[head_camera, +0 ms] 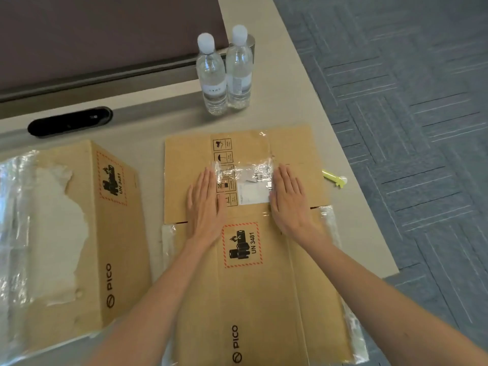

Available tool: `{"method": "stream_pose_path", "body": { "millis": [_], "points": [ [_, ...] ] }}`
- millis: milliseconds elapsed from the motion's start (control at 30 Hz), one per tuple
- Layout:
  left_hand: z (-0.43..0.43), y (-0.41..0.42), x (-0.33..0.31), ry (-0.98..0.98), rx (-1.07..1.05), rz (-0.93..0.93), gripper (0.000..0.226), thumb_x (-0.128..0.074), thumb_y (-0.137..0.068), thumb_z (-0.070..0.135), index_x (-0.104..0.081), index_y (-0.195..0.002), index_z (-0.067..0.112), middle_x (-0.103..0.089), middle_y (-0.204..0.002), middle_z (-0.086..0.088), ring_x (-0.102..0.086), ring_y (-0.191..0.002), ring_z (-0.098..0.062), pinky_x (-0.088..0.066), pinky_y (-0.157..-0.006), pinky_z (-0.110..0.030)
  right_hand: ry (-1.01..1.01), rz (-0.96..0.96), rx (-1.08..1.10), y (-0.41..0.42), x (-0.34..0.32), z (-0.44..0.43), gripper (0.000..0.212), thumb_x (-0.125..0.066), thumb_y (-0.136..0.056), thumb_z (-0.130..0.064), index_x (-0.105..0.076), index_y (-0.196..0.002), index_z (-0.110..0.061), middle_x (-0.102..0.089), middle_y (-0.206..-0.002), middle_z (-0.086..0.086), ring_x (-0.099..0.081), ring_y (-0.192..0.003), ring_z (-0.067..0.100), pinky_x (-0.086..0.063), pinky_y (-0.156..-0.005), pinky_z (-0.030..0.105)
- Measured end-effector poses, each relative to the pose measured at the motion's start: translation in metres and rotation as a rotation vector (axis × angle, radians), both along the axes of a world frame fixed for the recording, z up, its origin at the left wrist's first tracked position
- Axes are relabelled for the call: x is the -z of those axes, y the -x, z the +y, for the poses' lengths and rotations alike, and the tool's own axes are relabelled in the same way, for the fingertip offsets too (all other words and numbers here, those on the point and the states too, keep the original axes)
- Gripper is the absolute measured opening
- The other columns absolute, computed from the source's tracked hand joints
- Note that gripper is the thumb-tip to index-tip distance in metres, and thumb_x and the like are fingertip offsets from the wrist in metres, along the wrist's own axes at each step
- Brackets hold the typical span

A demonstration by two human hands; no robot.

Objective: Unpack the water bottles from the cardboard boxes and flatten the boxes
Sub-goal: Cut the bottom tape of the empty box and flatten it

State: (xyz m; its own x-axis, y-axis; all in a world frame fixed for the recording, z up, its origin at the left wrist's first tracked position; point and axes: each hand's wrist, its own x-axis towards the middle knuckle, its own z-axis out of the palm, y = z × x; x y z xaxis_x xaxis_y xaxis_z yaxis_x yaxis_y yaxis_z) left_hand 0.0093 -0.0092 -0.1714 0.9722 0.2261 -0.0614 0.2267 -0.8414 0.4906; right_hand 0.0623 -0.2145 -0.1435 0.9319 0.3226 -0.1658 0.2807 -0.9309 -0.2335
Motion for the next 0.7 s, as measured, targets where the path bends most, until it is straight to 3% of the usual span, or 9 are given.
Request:
{"method": "stream_pose_path", "body": {
  "millis": [100,267,433,700],
  "points": [
    [-0.002,0.039,0.006,-0.017,-0.001,-0.039,0.058,-0.026,-0.104,0.031,-0.006,-0.157,0.020,-0.001,-0.165,0.006,0.001,-0.151,-0.006,-0.008,-0.124,-0.045,-0.060,-0.021,0.049,0.035,0.002,-0.025,0.055,-0.016,-0.104,-0.031,-0.011,-0.156,-0.011,-0.005,-0.164,0.003,-0.001,-0.151,0.016,-0.004,-0.123,0.036],
    [0.005,0.087,0.012,-0.099,-0.020,-0.004,0.056,-0.017,-0.105,0.037,-0.012,-0.157,0.016,-0.005,-0.165,0.003,0.001,-0.151,-0.008,-0.010,-0.123,-0.045,-0.034,-0.076,0.111,0.077,0.016,-0.055,0.057,-0.015,-0.103,-0.032,-0.013,-0.155,-0.010,-0.009,-0.164,0.003,-0.001,-0.151,0.014,-0.004,-0.123,0.036],
    [0.006,0.104,0.015,-0.278,0.022,0.041,0.057,-0.015,-0.103,0.033,-0.015,-0.157,0.012,-0.007,-0.165,-0.001,-0.001,-0.152,-0.013,-0.011,-0.123,-0.043,0.003,-0.061,0.098,0.092,0.022,-0.054,0.058,-0.016,-0.104,-0.033,-0.002,-0.156,-0.010,0.004,-0.164,0.003,0.009,-0.150,0.015,-0.002,-0.123,0.040],
    [0.004,0.103,0.014,-0.283,-0.004,0.023,0.056,-0.023,-0.103,0.031,-0.017,-0.156,0.016,-0.010,-0.165,0.001,-0.003,-0.152,-0.012,-0.011,-0.123,-0.043,0.007,-0.087,0.120,0.095,0.028,-0.051,0.062,-0.022,-0.102,-0.036,-0.004,-0.156,-0.012,0.004,-0.164,0.002,0.009,-0.150,0.014,-0.005,-0.123,0.041]
  ]
}}
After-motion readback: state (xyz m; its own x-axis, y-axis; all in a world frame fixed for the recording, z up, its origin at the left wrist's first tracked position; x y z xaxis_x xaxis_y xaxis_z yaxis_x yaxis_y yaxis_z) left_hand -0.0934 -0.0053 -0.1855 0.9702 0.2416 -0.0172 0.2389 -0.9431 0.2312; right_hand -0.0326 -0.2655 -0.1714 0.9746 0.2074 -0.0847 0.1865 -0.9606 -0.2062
